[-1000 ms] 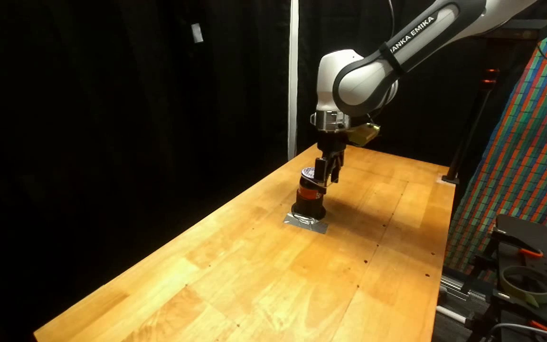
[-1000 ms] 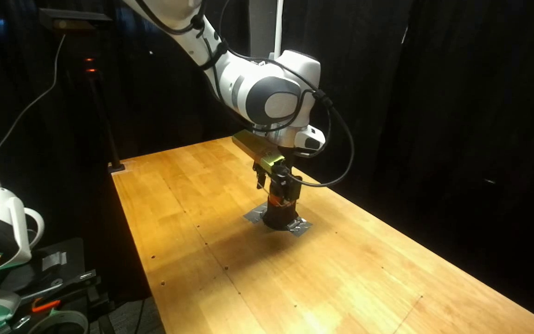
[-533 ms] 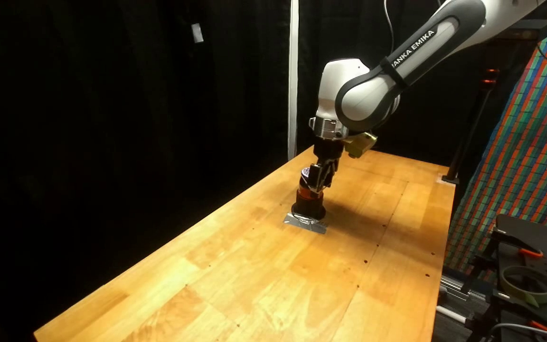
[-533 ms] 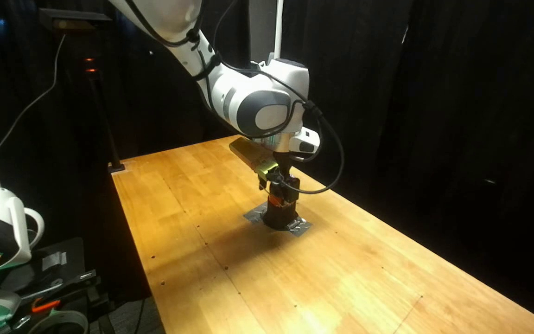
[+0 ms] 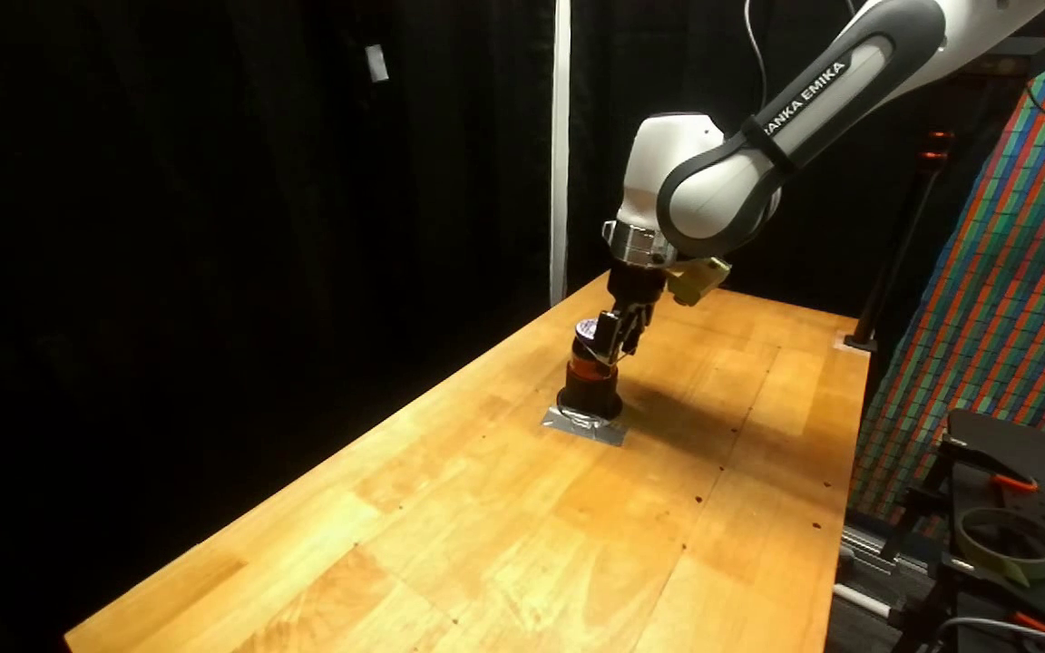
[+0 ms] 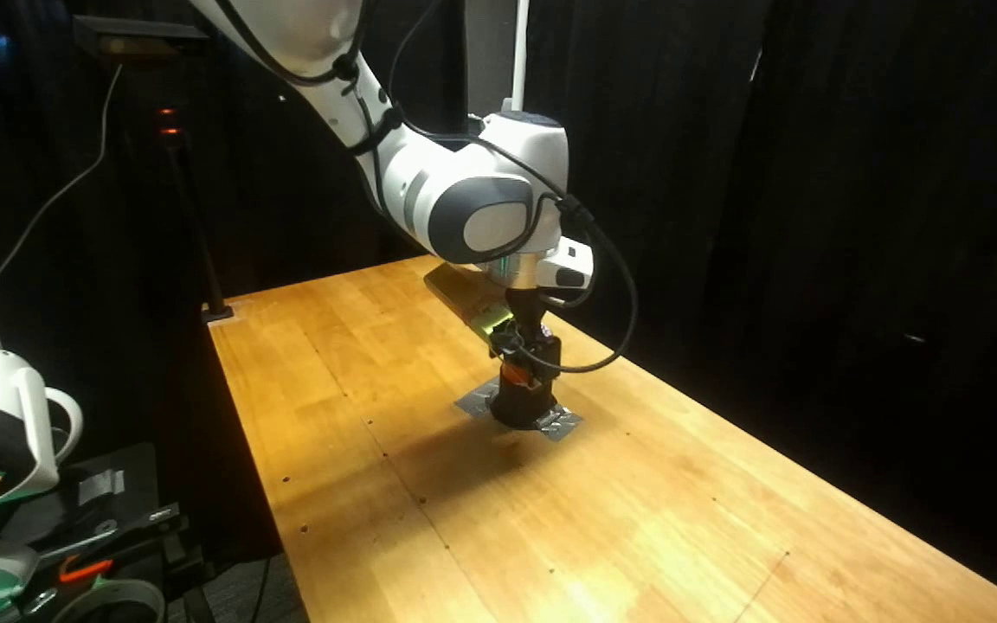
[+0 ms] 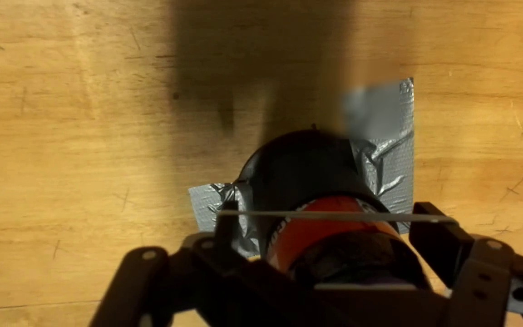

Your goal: Put the band on the brown coffee cup

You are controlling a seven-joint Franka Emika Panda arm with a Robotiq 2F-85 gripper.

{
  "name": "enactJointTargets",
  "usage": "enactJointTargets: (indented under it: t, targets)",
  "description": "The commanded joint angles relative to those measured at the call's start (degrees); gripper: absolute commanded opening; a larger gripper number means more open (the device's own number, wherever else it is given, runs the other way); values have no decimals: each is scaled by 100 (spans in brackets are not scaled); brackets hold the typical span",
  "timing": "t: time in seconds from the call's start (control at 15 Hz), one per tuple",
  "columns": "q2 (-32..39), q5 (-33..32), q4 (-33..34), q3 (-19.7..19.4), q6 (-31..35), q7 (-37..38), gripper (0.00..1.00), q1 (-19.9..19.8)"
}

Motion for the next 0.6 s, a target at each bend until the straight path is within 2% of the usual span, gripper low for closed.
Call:
enactJointTargets:
  t: [0.0, 0.27, 0.4, 0.53]
  targets:
    - [-563, 43, -915, -3, 664, 14, 66, -30]
    - [-884, 143, -1735, 88, 1828, 9, 33, -68]
    - [-988, 245, -2100, 169, 2482, 8, 20, -133]
    - [-1054, 404, -2487, 314, 3325, 49, 5, -232]
